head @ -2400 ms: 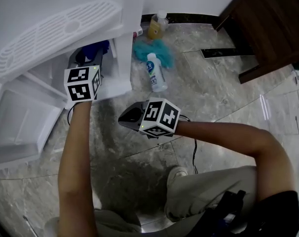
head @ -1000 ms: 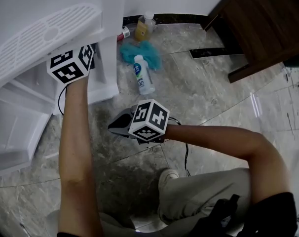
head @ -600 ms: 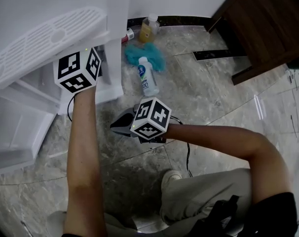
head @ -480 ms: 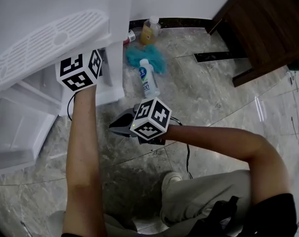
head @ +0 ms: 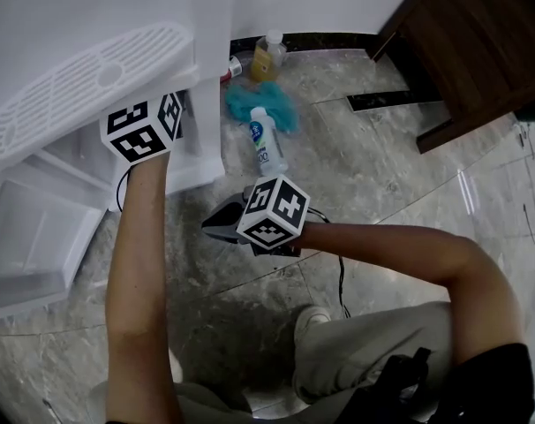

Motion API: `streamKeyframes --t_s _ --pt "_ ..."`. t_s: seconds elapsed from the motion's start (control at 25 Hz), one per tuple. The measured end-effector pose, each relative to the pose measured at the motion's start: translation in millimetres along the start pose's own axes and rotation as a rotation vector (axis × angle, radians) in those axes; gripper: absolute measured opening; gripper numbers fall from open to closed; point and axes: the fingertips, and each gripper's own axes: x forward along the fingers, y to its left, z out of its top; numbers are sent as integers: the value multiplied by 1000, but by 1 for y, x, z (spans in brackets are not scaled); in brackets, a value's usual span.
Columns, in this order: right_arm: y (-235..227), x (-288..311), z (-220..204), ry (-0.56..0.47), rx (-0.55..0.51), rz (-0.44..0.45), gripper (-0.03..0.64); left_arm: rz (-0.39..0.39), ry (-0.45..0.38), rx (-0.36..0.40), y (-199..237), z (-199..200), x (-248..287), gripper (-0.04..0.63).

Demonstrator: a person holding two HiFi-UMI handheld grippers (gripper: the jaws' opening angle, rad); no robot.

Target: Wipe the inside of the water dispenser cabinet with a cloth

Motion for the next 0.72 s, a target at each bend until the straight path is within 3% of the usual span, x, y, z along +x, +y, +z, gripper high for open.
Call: streamKeyframes --t_s 0.2,0.32,0.72 --pt "-7 11 17 35 -73 -46 -2 -95 35 4 -8 4 -14 150" --pt "-5 29 25 41 -87 -42 -2 -188 75 60 -12 -3 -34 150" --pt "-29 49 83 -72 -97 -184 -2 -481 369 222 -10 -54 -148 150"
